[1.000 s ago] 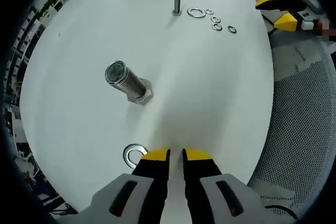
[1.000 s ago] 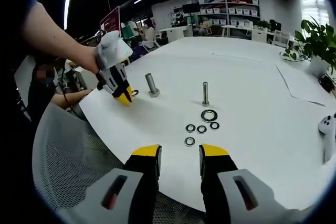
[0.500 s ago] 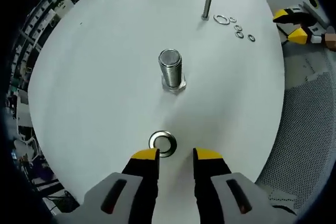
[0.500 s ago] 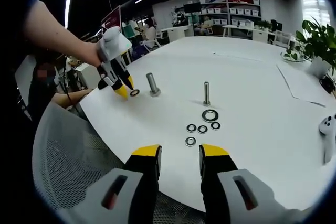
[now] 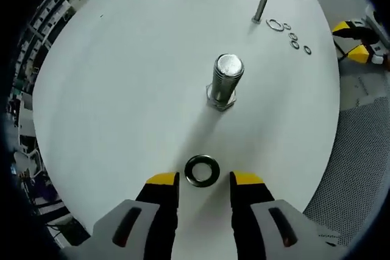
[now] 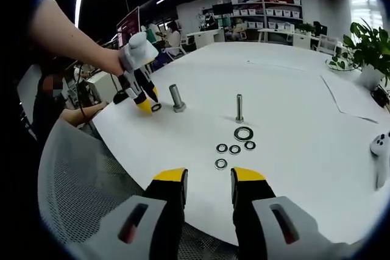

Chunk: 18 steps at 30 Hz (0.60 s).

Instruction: Place the washer onto the threaded stud by aligning its center hole with the stud, sliding it down to the base, and recovering from edge contact or off-axis alignment until the washer reaches the visible bottom stop.

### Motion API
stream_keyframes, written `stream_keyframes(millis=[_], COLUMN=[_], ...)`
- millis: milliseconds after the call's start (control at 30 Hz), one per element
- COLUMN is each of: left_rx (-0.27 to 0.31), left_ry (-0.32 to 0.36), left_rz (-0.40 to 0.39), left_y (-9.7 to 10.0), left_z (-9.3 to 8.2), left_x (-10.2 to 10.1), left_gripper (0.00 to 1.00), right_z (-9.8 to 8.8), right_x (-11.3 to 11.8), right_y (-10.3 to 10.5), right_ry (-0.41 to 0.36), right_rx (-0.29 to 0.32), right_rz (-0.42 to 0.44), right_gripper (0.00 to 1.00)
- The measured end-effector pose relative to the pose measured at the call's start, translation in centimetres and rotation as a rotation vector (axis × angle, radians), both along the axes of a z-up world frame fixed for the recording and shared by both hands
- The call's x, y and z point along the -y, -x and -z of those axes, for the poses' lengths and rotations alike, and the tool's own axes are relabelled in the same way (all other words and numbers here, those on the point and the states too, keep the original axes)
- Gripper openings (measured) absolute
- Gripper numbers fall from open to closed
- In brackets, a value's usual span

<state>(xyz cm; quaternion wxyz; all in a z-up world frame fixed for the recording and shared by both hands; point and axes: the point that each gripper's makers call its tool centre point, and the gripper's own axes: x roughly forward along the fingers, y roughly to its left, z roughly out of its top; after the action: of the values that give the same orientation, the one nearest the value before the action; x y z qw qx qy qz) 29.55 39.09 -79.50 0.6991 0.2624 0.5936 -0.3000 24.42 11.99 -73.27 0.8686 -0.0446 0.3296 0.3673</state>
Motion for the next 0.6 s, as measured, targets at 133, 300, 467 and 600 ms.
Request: stream_keyframes(millis=[133, 300, 467, 600], left_rx=[-0.013, -0.013, -0.020, -0.026], left_ry=[0.006, -0.003, -0.008, -0.020], left_rz=[-0.024, -0.009, -0.045, -0.039], left_y=[0.18, 0.05, -0.21, -0.35], left_z=[0.16, 0.14, 0.19, 0.28], left_x=[0.10, 0.08, -0.08, -0.26], left_gripper=[0.33, 0.32, 0.30, 0.26], right_z=[-0.04, -0.02, -0.06, -0.05], right_x=[-0.03, 0.00, 0.01, 0.07], right_y=[0.00, -0.01, -0.04, -0.08], right_ry=[-0.003, -0.003, -0.006, -0.008], right_rx=[0.000, -0.003, 0.000, -0.001], right_rz=[0.001, 0.002, 0.005, 0.012], right_gripper=[0.31, 0.31, 0.31, 0.31])
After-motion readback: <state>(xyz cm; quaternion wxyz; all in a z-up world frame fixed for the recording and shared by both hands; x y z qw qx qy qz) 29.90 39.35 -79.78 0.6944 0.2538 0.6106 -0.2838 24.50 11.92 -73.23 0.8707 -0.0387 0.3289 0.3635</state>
